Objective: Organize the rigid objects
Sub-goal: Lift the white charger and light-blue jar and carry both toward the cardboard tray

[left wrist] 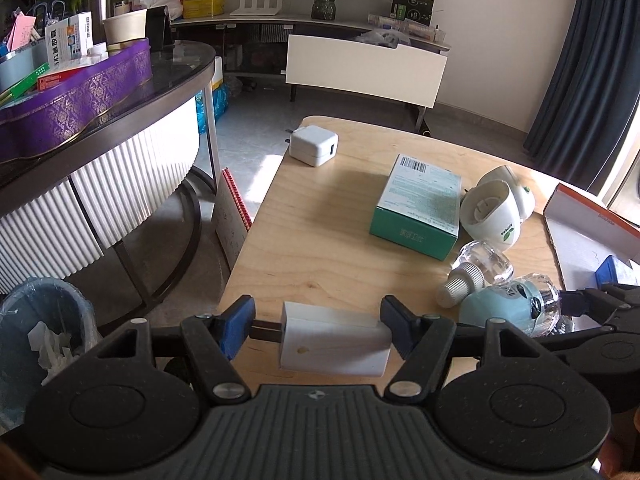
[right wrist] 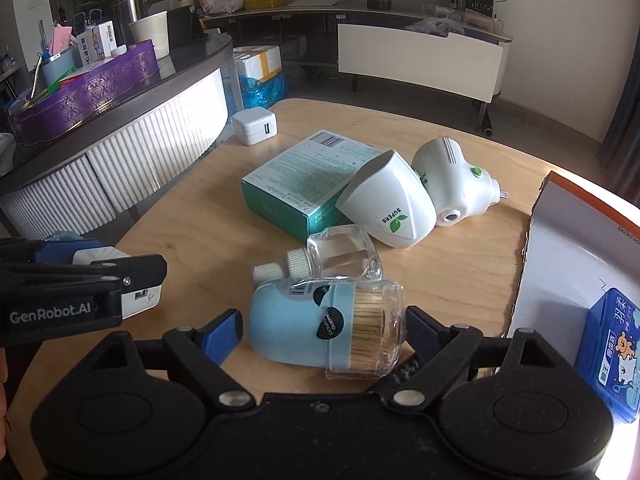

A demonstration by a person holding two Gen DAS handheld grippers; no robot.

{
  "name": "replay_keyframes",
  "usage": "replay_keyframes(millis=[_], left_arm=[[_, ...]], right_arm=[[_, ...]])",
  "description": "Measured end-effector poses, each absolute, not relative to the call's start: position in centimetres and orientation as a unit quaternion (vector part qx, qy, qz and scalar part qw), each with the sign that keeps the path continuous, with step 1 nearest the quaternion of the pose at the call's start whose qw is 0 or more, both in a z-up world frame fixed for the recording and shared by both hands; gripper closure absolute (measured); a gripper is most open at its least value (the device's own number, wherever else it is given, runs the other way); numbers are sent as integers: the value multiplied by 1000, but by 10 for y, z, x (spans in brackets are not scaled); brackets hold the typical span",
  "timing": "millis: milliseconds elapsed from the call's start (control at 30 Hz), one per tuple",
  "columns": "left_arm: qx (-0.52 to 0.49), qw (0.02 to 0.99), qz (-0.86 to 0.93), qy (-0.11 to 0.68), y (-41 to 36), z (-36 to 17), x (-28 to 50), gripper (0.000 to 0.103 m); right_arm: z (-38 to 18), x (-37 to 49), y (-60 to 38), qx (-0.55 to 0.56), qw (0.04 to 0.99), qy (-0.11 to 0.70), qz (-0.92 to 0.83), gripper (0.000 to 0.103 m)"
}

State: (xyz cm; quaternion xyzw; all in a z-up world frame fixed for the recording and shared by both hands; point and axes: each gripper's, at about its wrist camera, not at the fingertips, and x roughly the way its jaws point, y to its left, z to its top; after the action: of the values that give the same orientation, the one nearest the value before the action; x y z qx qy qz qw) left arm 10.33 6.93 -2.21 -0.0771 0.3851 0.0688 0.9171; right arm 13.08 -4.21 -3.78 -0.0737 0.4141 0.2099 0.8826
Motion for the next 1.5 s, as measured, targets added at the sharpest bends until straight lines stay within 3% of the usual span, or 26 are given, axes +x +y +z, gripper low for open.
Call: replay_keyframes(millis=[67, 200, 667, 1500], left_arm=[[-76, 918, 67, 384, 68, -21, 103, 33], [-76, 920, 64, 378, 67, -17, 101, 33], [-72, 931, 33, 356, 40, 5, 90, 33], [-62, 934, -13, 351, 0, 18, 77, 33]], right_arm=[[-40, 132, -44, -68, 883, 416, 206, 9], [-31, 122, -49, -56, 891, 401, 207, 10], [11, 90, -91, -25, 912, 368, 180, 10], [31, 59, -139, 5, 925, 353, 141, 10]])
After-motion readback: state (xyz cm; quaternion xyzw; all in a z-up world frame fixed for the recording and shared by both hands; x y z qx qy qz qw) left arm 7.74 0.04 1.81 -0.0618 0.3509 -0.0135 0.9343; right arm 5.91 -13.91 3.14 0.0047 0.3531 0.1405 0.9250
